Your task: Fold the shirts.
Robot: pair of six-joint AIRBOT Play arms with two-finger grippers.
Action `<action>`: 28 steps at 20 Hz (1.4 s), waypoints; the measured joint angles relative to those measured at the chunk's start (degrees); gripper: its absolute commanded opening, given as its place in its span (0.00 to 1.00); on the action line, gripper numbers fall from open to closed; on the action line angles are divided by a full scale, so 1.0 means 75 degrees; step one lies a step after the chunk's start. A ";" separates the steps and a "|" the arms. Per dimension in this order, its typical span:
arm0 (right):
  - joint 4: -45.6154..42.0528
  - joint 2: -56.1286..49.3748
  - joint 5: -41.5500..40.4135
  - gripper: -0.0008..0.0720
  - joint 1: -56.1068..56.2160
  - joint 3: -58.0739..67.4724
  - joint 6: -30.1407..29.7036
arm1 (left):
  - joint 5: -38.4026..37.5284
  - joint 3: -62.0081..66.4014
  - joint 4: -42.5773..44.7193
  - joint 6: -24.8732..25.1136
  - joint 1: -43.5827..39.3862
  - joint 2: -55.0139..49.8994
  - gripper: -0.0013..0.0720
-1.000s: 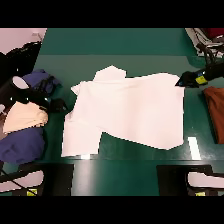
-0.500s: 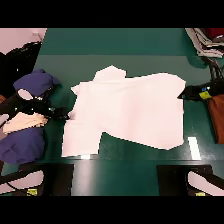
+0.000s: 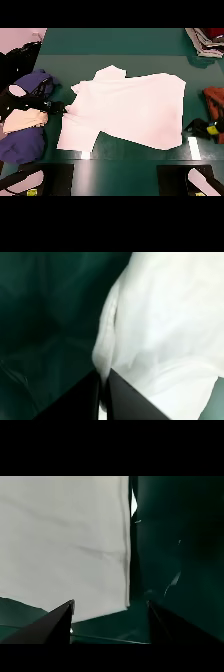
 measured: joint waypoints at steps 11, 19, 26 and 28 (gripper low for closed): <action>0.0262 0.0099 -0.0277 0.15 0.1413 -0.1160 0.0801 | 0.0023 0.0038 -0.0219 -0.0017 0.0000 0.0111 0.06; 0.0300 0.0108 -0.0860 0.03 0.2454 -0.1105 0.0901 | -0.0087 0.0038 -0.0248 -0.0093 0.0000 0.0111 0.06; 0.0274 0.0959 -0.1169 0.03 0.2562 0.0597 0.0906 | -0.0204 0.1154 -0.0128 -0.0568 0.0012 0.1061 0.06; 0.0280 0.1338 -0.1384 0.03 0.2349 0.1851 0.0909 | -0.0204 0.2206 -0.0102 -0.0731 0.0012 0.1658 0.06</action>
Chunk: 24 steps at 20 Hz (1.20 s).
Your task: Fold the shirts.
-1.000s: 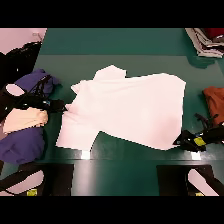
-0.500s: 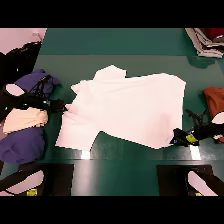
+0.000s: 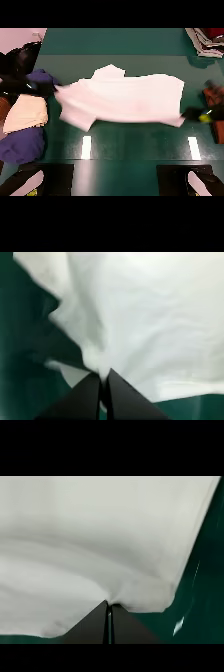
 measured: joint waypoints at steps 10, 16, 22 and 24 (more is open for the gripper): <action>0.0009 0.0606 -0.1052 0.03 -0.1332 0.6277 -0.0402 | 0.0187 0.6749 -0.0029 -0.0833 0.0000 0.1338 0.06; -0.0012 0.0271 -0.0586 0.03 -0.2072 0.8378 -0.0557 | 0.0289 0.7801 -0.0603 -0.1288 0.0003 0.1373 0.06; 0.0399 -0.1119 0.0828 0.03 -0.1830 0.8192 -0.0542 | 0.0041 0.6137 -0.0749 -0.1393 0.0000 0.0813 0.06; 0.0195 -0.1784 0.1259 0.03 -0.1425 0.7551 -0.0478 | -0.0446 0.5493 -0.0755 -0.1396 -0.0003 0.0195 0.06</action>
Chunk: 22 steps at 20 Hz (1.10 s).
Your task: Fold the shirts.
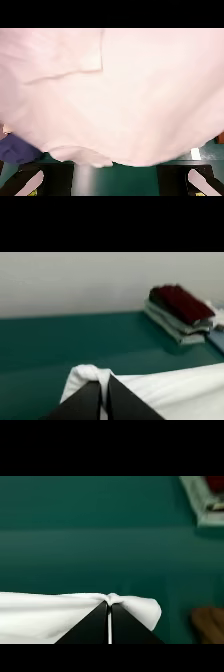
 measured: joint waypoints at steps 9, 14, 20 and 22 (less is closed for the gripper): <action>-0.0769 -0.3649 -0.0271 0.03 0.1422 -0.1346 0.0096 | 0.0166 -0.1606 0.0679 0.0597 -0.0822 -0.4083 0.06; -0.0787 -0.5295 -0.1137 0.03 0.1568 0.0015 0.0157 | 0.2588 -0.1510 0.0717 0.1113 -0.1008 -0.5088 0.06; -0.0909 -0.5852 -0.1099 0.03 0.1620 0.0673 0.0160 | 0.2532 -0.1416 0.1090 0.1853 -0.1046 -0.5313 0.06; -0.1105 -0.5770 -0.0895 0.03 0.1626 0.0300 0.0160 | 0.2002 -0.1626 0.1361 0.1874 -0.1046 -0.5339 0.06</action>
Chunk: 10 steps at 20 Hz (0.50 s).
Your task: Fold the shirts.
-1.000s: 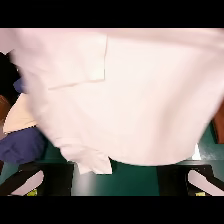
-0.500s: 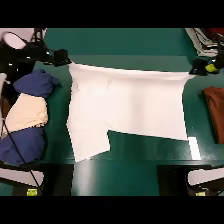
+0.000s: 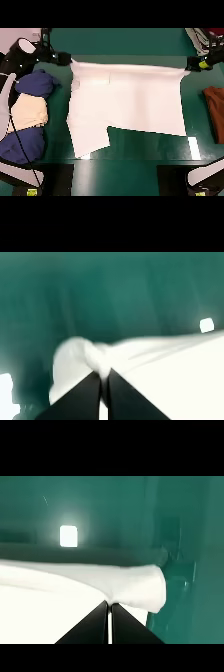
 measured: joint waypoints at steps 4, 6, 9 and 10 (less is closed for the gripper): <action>-0.0195 0.0402 -0.0067 0.03 0.0009 -0.1352 -0.0009 | -0.0402 -0.0874 0.0297 -0.0032 -0.0003 -0.0015 0.06; -0.0195 0.0536 -0.0207 0.03 0.0009 -0.1932 -0.0015 | -0.0356 -0.1253 0.0361 -0.0082 -0.0003 -0.0012 0.06; 0.0035 0.0647 -0.0358 0.28 0.0009 -0.2483 -0.0023 | -0.0391 -0.1545 0.0440 -0.0175 0.0000 -0.0012 0.73; 0.0166 0.0662 -0.0361 0.50 0.0006 -0.2588 -0.0026 | -0.0458 -0.1594 0.0463 -0.0280 0.0006 -0.0012 0.79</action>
